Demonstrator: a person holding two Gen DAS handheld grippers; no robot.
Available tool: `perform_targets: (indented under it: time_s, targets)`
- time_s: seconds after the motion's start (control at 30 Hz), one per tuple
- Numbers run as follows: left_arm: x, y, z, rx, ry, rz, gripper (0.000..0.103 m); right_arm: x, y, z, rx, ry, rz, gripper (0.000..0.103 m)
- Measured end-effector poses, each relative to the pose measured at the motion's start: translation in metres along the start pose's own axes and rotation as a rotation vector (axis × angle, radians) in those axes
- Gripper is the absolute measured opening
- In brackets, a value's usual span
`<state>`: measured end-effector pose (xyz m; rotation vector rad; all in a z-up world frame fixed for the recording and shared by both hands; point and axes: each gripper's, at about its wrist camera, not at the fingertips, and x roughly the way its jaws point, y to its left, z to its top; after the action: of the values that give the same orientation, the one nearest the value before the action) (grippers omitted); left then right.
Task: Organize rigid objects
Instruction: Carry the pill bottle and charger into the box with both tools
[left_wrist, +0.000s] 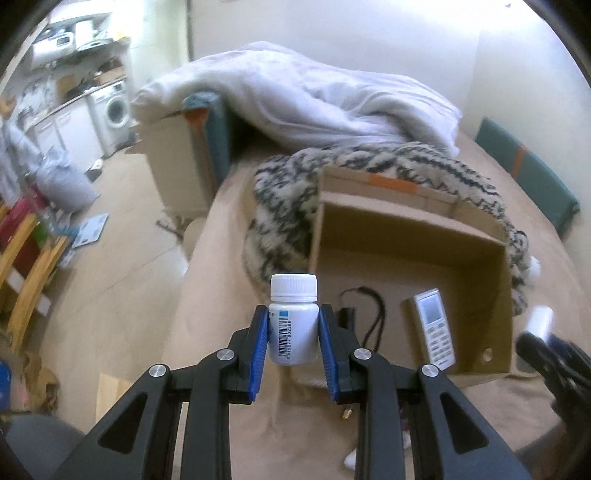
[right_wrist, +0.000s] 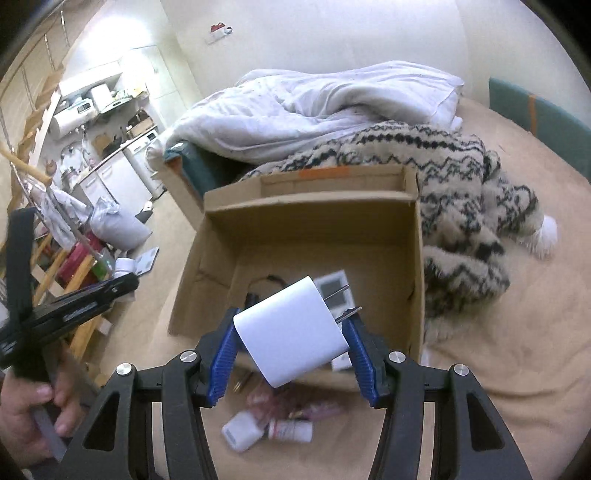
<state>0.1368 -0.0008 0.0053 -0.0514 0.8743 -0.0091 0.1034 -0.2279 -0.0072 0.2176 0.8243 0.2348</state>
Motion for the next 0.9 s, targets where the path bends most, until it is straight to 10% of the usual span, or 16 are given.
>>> perform_targets:
  time_s: [0.37,0.9]
  targets:
    - [0.041,-0.043,0.031,0.091,0.009,-0.040,0.024,0.036,-0.010,0.034,-0.017,0.006,-0.012,0.058]
    - [0.113,-0.044,-0.002,0.085,0.178,-0.058,0.024,0.100,-0.012,0.001,0.035,0.263,-0.042,0.058]
